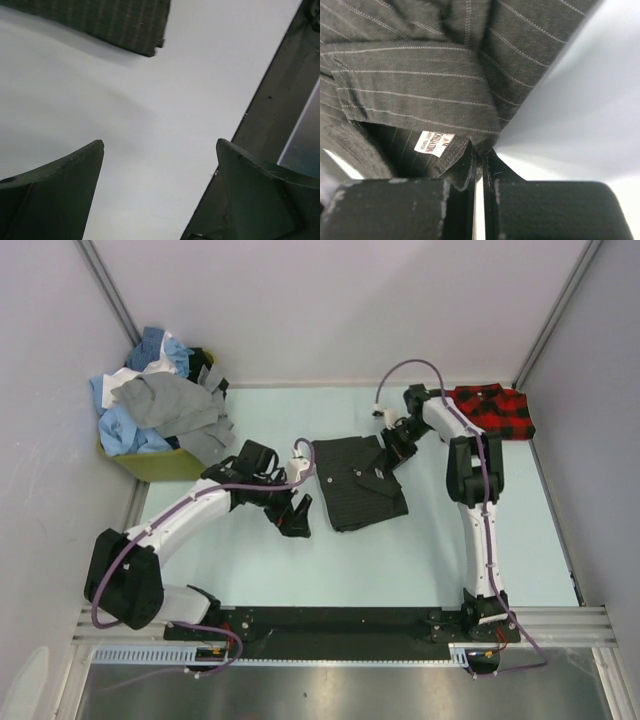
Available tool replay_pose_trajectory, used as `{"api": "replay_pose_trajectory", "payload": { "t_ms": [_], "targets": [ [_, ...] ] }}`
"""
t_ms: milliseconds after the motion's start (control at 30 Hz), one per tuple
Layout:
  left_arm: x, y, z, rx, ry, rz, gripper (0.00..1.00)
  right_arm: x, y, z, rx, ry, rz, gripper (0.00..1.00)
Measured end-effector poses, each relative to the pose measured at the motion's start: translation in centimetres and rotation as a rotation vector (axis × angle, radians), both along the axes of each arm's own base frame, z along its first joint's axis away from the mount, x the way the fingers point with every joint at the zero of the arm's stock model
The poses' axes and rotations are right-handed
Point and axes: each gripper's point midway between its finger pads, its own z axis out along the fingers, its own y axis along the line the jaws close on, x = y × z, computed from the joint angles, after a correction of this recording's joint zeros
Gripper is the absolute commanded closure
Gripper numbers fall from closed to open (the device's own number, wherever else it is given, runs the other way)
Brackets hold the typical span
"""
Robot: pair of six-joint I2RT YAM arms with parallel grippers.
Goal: Fold and stack the long sleeve shirts
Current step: Fold the shirt
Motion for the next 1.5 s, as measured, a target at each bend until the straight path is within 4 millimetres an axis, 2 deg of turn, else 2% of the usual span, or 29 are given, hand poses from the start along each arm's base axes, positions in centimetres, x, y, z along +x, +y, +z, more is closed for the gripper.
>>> {"api": "replay_pose_trajectory", "payload": {
  "t_ms": [67, 167, 267, 300, 367, 433, 600, 733, 900, 1000, 1067, 1100, 1133, 1200, 1233, 1333, 1500],
  "targets": [
    [0.3, 0.5, -0.3, 0.003, -0.030, 0.023, 0.01, 1.1, 1.2, 0.0, -0.028, -0.061, 0.121, 1.00],
    [0.6, 0.9, -0.4, 0.029, -0.199, -0.022, 0.05, 1.8, 3.2, 0.2, -0.056, -0.147, 0.270, 1.00],
    [0.8, -0.5, 0.6, 0.037, -0.477, -0.184, 0.23, 1.7, 4.5, 0.2, -0.059, -0.201, 0.370, 1.00],
    [0.9, -1.2, 0.9, 0.036, -0.558, -0.243, 0.26, 1.6, 4.7, 0.2, -0.057, -0.210, 0.390, 1.00],
    [1.2, -2.7, 1.2, 0.036, -0.681, -0.337, 0.26, 1.6, 5.0, 0.2, -0.050, -0.222, 0.410, 1.00],
    [1.8, -4.3, 0.9, 0.050, -0.772, -0.417, 0.22, 1.6, 5.2, 0.3, -0.039, -0.226, 0.419, 1.00],
    [1.7, -6.9, -2.4, 0.114, -0.858, -0.593, 0.12, 1.4, 5.6, 0.3, -0.029, -0.246, 0.454, 1.00],
    [1.2, -8.0, -3.7, 0.137, -0.957, -0.673, 0.12, 1.4, 5.9, 0.3, -0.022, -0.260, 0.468, 1.00],
    [2.0, -9.7, -4.7, 0.163, -1.032, -0.695, 0.13, 1.3, 6.0, 0.3, -0.021, -0.265, 0.476, 1.00],
    [2.0, -10.4, -5.5, 0.183, -1.060, -0.717, 0.23, 1.3, 6.2, 0.3, -0.024, -0.268, 0.483, 1.00],
    [1.7, -10.7, -6.1, 0.197, -1.066, -0.743, 0.39, 1.3, 6.3, 0.2, -0.028, -0.271, 0.488, 1.00],
    [1.5, -10.7, -6.6, 0.208, -1.066, -0.763, 0.49, 1.2, 6.4, 0.3, -0.030, -0.273, 0.491, 1.00],
    [1.1, -10.8, -7.0, 0.216, -1.064, -0.780, 0.67, 1.2, 6.5, 0.3, -0.032, -0.275, 0.493, 1.00],
    [0.4, -11.0, -7.6, 0.220, -1.051, -0.809, 0.82, 1.2, 6.6, 0.3, -0.038, -0.280, 0.501, 1.00],
    [-0.1, -11.1, -7.9, 0.224, -1.041, -0.822, 0.98, 1.2, 6.7, 0.3, -0.042, -0.282, 0.504, 1.00],
    [-1.5, -12.2, -8.0, 0.222, -1.019, -0.842, 1.00, 0.9, 7.5, 0.4, -0.039, -0.294, 0.522, 1.00],
    [-4.7, -16.1, -7.1, 0.175, -0.999, -0.847, 1.00, -0.7, 10.0, 0.4, -0.022, -0.305, 0.600, 1.00]
  ]
}}
